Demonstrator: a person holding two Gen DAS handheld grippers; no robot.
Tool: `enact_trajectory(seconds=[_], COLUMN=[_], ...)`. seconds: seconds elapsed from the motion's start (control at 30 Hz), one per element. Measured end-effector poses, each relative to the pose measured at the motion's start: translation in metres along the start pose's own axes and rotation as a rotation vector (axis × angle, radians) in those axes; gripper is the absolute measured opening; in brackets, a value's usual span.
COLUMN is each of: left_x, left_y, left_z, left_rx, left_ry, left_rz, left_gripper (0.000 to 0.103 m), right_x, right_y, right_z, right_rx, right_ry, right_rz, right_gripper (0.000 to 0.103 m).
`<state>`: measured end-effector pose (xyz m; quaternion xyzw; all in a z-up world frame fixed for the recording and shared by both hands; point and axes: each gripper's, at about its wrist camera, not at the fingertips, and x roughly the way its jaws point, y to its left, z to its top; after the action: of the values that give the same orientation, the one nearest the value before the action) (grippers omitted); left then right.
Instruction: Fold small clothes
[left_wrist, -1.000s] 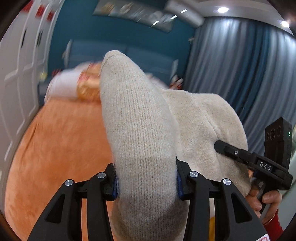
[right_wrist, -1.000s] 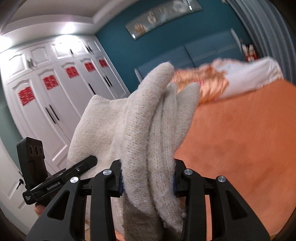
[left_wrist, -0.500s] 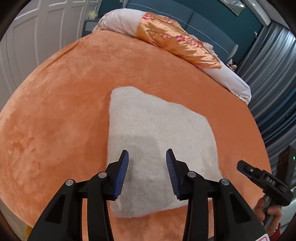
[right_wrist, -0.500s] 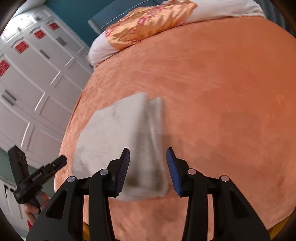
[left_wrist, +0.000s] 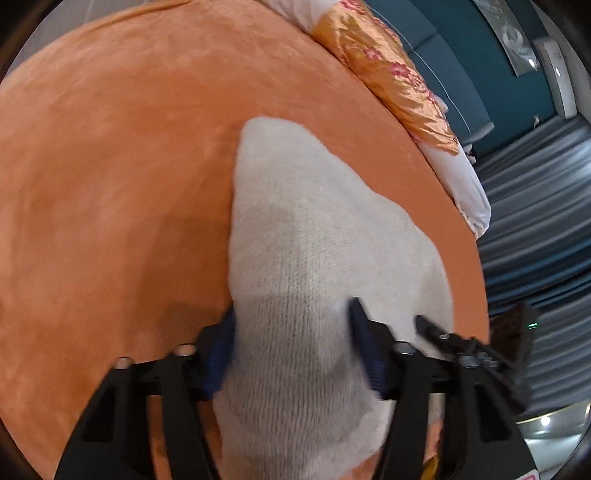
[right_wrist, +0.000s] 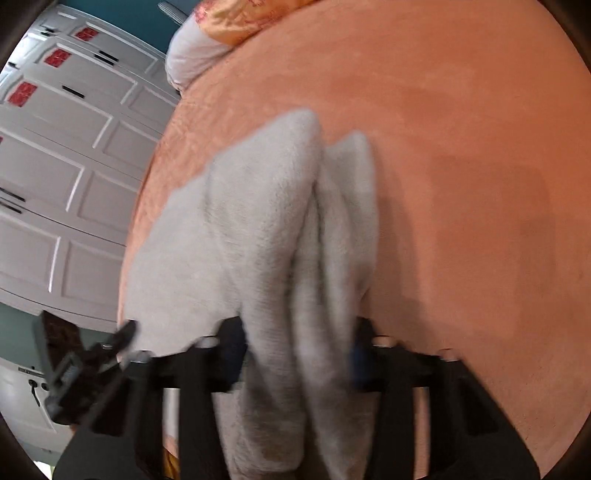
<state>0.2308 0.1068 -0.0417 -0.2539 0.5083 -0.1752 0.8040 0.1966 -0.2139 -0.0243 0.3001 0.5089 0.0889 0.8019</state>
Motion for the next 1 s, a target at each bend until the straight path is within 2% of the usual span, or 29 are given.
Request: enact_trajectory(seconds=[0.03, 0.13, 0.2, 0.27, 0.3, 0.37, 0.4, 0.43, 0.47, 0.5, 0.53, 0.6, 0.67, 0.7, 0.77, 0.83, 0.9, 1.0], left_x=[-0.004, -0.020, -0.026, -0.019, -0.007, 0.025, 0.046, 0.051, 0.043, 0.036, 0.028, 0.004, -0.005, -0.006, 0.003, 0.023, 0.029, 0.021], left_y=[-0.007, -0.039, -0.060, -0.073, -0.078, -0.076, -0.072, -0.070, -0.073, -0.075, -0.077, -0.087, -0.098, -0.102, -0.103, -0.101, -0.098, -0.098], left_z=[0.002, 0.009, 0.013, 0.016, 0.016, 0.012, 0.006, 0.001, -0.002, -0.002, -0.002, -0.008, -0.016, -0.019, -0.029, -0.037, -0.043, -0.043], left_rx=[0.018, 0.095, 0.149, 0.193, 0.223, 0.247, 0.245, 0.251, 0.252, 0.244, 0.236, 0.264, 0.306, 0.312, 0.321, 0.344, 0.379, 0.372], left_ry=[-0.015, -0.082, -0.116, -0.126, -0.113, -0.046, 0.011, 0.007, -0.028, -0.035, -0.048, -0.105, -0.132, -0.130, -0.090, -0.043, -0.038, -0.033], left_rz=[-0.008, -0.057, -0.082, -0.077, -0.040, 0.039, 0.106, 0.131, 0.135, 0.137, 0.142, 0.185, 0.247, 0.254, 0.265, 0.327, 0.385, 0.384], left_gripper=[0.040, 0.038, 0.038, 0.038, 0.038, 0.038, 0.036, 0.037, 0.037, 0.036, 0.034, 0.031, 0.031, 0.031, 0.031, 0.034, 0.035, 0.035], right_x=[-0.010, -0.061, -0.080, -0.087, -0.082, -0.053, -0.037, -0.034, -0.047, -0.060, -0.074, -0.098, -0.104, -0.098, -0.080, -0.059, -0.072, -0.106], right_y=[0.005, 0.024, 0.023, 0.007, -0.006, -0.044, -0.060, -0.066, -0.065, -0.059, -0.050, -0.033, -0.022, -0.017, -0.027, -0.038, -0.040, -0.015], right_z=[0.003, 0.014, 0.019, 0.021, 0.021, 0.019, 0.017, 0.013, 0.009, 0.007, 0.004, -0.006, -0.016, -0.020, -0.029, -0.033, -0.028, -0.031], right_rx=[-0.026, -0.079, -0.091, -0.077, -0.061, -0.004, 0.025, 0.034, 0.038, 0.030, 0.004, -0.058, -0.104, -0.128, -0.169, -0.180, -0.141, -0.204], right_ry=[-0.027, -0.148, -0.206, -0.239, -0.231, -0.130, -0.061, -0.051, -0.099, -0.134, -0.171, -0.240, -0.241, -0.223, -0.140, -0.091, -0.112, -0.172], right_rz=[0.012, 0.085, 0.087, 0.059, 0.027, -0.061, -0.142, -0.169, -0.116, -0.103, -0.112, -0.127, -0.138, -0.151, -0.228, -0.289, -0.262, -0.245], right_gripper=[0.029, 0.027, 0.027, 0.029, 0.030, 0.032, 0.032, 0.032, 0.031, 0.030, 0.030, 0.021, 0.012, 0.010, 0.006, 0.003, 0.002, 0.003])
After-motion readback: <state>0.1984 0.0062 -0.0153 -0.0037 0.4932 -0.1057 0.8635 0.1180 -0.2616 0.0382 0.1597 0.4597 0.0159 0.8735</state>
